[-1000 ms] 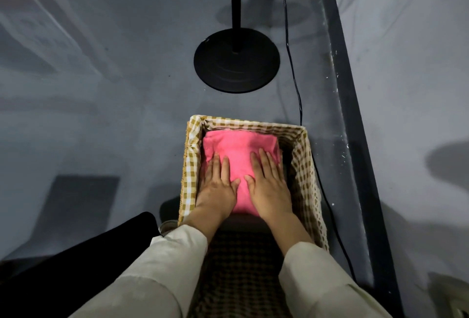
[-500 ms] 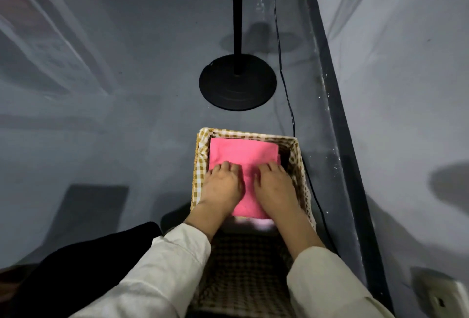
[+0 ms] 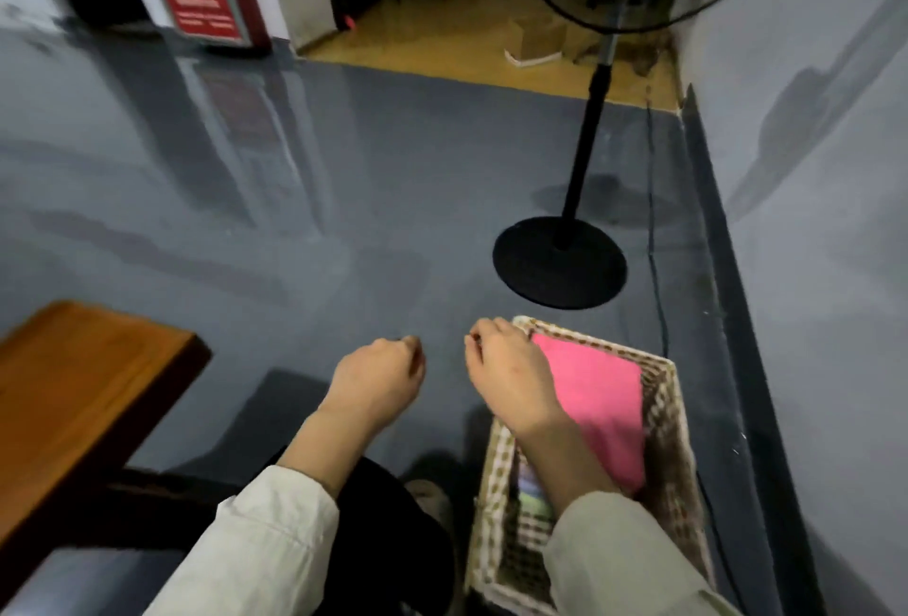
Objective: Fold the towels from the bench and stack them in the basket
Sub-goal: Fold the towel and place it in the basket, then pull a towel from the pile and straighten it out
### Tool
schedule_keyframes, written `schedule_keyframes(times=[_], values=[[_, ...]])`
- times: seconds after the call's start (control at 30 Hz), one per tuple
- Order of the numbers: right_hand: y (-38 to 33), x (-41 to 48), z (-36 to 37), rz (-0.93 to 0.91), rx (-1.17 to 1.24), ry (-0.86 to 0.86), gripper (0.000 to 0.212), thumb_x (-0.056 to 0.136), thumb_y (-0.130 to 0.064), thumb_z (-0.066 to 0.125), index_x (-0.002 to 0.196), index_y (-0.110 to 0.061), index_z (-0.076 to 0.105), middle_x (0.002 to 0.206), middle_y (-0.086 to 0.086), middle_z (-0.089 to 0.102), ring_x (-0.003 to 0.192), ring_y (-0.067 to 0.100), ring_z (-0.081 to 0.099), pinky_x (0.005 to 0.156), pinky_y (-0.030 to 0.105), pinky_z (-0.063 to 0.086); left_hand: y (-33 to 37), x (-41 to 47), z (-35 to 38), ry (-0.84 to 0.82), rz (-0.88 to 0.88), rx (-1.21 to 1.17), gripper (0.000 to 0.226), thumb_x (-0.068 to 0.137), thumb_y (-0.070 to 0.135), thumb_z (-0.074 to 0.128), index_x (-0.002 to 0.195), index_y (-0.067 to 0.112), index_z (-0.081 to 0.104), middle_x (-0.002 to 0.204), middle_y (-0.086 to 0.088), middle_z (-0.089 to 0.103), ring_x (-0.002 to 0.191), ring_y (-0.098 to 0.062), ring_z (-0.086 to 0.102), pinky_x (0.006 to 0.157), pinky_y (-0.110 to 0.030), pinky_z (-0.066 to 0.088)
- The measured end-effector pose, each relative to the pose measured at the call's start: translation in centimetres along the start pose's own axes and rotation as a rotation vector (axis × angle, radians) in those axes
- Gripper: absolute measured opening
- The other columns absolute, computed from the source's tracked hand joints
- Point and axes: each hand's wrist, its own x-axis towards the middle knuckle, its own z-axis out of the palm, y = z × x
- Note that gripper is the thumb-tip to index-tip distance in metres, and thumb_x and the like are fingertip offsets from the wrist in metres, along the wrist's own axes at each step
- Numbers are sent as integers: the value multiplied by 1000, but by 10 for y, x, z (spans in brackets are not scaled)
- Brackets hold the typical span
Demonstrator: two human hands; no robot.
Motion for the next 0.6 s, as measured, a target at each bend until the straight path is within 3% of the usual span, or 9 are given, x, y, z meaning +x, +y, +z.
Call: schedule_keyframes(times=[0.33, 0.6], values=[[-224, -13, 28, -493, 80, -140, 28, 101, -29, 36, 110, -11, 55, 114, 7, 56, 111, 25, 52, 86, 34, 40, -167, -154, -91, 237, -465, 53, 27, 99, 38, 36, 106, 21, 56, 109, -4, 65, 100, -28, 61, 70, -33, 44], [-368, -77, 54, -952, 177, -336, 29, 102, -29, 34, 114, -15, 56, 112, 0, 56, 103, 16, 53, 72, 22, 32, -229, -323, -109, 336, -927, 77, 28, 100, 36, 35, 109, 19, 55, 105, -2, 65, 93, -25, 62, 64, -30, 39]])
